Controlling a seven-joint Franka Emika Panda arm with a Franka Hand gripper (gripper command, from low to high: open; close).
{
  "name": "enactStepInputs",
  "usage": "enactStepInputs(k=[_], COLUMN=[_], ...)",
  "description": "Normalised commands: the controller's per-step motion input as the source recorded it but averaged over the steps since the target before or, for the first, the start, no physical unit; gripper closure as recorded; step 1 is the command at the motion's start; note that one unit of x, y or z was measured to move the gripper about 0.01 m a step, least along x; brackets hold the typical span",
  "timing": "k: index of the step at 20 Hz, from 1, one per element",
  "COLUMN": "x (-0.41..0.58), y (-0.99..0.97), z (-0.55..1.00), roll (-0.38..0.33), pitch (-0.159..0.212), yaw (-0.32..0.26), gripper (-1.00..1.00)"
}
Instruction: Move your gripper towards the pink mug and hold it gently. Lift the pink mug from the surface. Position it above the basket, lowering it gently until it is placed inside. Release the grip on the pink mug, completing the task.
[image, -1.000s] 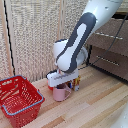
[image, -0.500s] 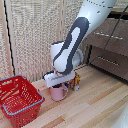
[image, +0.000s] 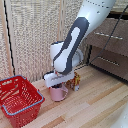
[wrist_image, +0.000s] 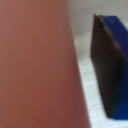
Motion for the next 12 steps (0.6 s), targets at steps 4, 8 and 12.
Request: enactStepInputs(k=[4, 8, 12], x=[0.331, 0.169, 0.291], y=[0.15, 0.02, 0.00], z=[0.64, 0.70, 0.94], roll=[-0.037, -0.051, -0.009], pitch=[0.072, 0.058, 0.071], yaw=[0.173, 0.239, 0.188], gripper=[1.00, 1.00, 1.00])
